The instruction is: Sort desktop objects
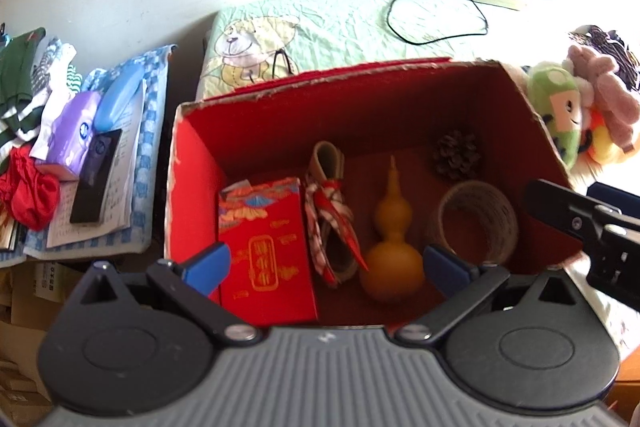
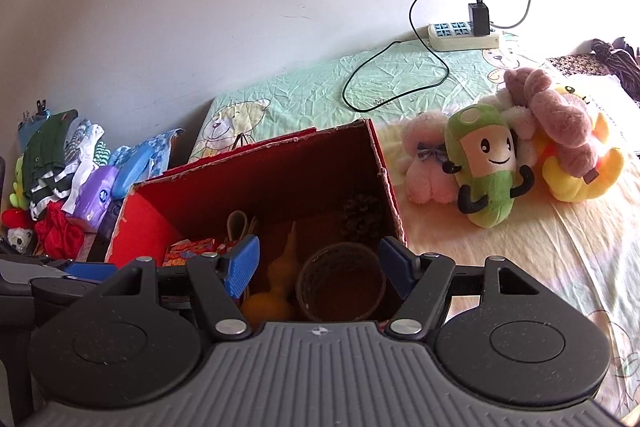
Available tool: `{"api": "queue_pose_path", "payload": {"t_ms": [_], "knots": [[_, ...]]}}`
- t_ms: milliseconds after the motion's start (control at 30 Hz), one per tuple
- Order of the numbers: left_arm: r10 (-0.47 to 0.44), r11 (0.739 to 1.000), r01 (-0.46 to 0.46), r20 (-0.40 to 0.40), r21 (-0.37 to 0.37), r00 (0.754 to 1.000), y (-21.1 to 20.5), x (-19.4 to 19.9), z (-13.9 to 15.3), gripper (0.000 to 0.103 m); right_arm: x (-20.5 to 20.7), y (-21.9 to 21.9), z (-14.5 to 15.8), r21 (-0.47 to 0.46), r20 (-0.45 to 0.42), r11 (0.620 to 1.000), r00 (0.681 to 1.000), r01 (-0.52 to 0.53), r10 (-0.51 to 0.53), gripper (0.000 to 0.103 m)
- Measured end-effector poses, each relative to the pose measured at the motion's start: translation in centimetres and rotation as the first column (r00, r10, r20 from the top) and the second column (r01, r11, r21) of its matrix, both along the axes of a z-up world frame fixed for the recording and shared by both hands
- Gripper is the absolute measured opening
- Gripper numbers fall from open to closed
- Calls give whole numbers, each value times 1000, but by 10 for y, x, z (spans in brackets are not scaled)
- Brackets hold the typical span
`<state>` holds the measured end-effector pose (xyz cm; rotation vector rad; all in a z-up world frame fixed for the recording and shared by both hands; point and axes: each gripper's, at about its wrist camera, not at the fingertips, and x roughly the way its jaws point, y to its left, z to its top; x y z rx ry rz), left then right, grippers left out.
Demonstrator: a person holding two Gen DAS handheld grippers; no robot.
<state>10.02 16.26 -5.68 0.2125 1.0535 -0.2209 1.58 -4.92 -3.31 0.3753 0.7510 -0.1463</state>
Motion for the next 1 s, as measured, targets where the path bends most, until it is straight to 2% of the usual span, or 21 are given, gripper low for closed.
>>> {"api": "queue_pose_path", "payload": {"t_ms": [400,1000], "knots": [[19,998,-18,-11,61,1000,-6,30,-30,103,29,1,-14,-1,-59,1000,998,-1,1,70],[39,997,-37,-32,75,999,0,50,-49,103,53,6,-32,20,-75,999,996,-38,39,68]]}}
